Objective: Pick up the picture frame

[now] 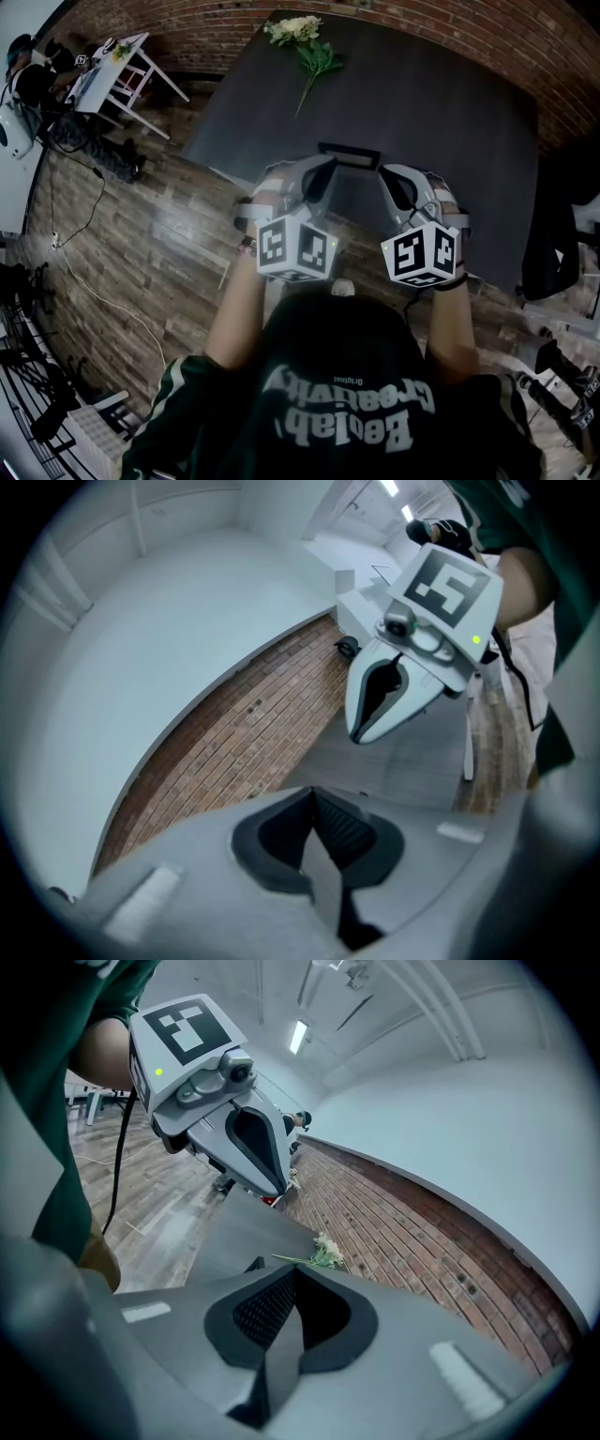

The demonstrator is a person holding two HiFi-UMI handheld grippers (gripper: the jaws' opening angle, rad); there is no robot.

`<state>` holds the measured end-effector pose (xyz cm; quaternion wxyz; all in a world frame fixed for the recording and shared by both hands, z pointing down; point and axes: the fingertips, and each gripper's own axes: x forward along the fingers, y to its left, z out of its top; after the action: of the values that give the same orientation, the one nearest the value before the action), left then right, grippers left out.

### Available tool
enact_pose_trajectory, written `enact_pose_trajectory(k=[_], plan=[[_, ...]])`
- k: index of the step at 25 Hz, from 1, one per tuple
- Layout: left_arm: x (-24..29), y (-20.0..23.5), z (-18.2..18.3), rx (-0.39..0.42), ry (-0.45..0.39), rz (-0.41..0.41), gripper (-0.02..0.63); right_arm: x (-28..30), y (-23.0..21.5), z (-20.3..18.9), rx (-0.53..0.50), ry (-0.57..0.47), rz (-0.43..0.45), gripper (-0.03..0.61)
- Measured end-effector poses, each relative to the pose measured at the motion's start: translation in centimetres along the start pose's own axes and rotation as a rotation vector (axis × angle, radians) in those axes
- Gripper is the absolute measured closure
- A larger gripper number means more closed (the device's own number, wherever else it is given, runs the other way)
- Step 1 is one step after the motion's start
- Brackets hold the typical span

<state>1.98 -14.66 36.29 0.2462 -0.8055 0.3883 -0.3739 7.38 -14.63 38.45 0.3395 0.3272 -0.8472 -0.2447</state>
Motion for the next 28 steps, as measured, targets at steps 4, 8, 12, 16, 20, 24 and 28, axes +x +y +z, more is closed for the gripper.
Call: enact_pose_trajectory(k=[4, 8, 12, 16, 20, 24, 28], plan=[[0.2, 0.2, -0.4, -0.007, 0.002, 0.003, 0.609, 0.4, -0.1, -0.1, 0.012, -0.006, -0.004, 0.572], [0.2, 0.7, -0.5, -0.011, -0.004, 0.004, 0.611, 0.7, 0.0, 0.1, 0.009, 0.001, -0.001, 0.572], [0.8, 1.5, -1.4, -0.013, -0.011, -0.01, 0.609, 1.9, -0.5, 0.4, 0.009, 0.013, -0.008, 0.572], [2.2, 2.6, -2.3, -0.01, -0.026, -0.046, 0.609, 3.6, -1.3, 0.4, 0.016, 0.045, -0.016, 0.572], [4.2, 4.3, -3.0, 0.005, -0.048, -0.084, 0.609, 5.6, -2.6, 0.7, 0.043, 0.057, -0.019, 0.572], [6.4, 5.3, -3.5, 0.024, -0.075, -0.157, 0.605, 7.6, -3.8, 0.6, 0.08, 0.07, -0.029, 0.572], [8.5, 5.9, -3.9, 0.046, -0.107, -0.225, 0.601, 9.0, -5.0, 0.0, 0.119, 0.112, -0.055, 0.572]])
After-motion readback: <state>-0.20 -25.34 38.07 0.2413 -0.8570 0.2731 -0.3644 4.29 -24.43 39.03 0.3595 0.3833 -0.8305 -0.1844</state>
